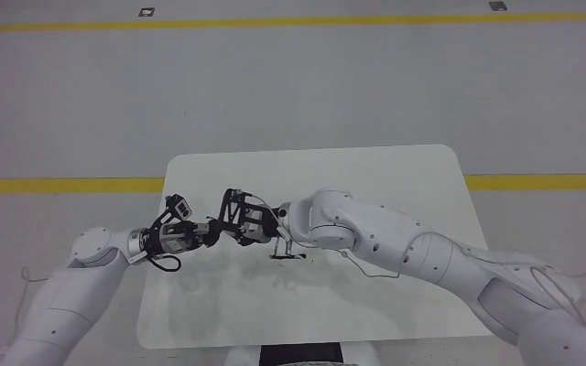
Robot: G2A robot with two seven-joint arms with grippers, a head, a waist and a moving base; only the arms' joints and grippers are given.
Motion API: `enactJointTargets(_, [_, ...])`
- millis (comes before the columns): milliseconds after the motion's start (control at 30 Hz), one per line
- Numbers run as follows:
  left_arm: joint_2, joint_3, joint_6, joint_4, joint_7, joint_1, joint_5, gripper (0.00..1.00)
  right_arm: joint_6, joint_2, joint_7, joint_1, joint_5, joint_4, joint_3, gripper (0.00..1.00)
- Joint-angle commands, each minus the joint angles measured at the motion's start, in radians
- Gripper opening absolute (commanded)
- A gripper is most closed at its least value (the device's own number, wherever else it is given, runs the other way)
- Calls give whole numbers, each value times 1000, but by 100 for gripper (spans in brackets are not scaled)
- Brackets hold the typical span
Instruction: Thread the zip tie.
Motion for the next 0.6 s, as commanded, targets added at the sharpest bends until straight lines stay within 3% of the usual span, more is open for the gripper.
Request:
enactJointTargets(0, [0, -2, 1, 1, 0, -1, 0, 0, 0, 3, 4, -3, -1, -2, 6, 0])
enactJointTargets(567, [-3, -9, 8, -11, -12, 6, -15, 0, 0, 16, 8, -22, -10, -25, 18, 0])
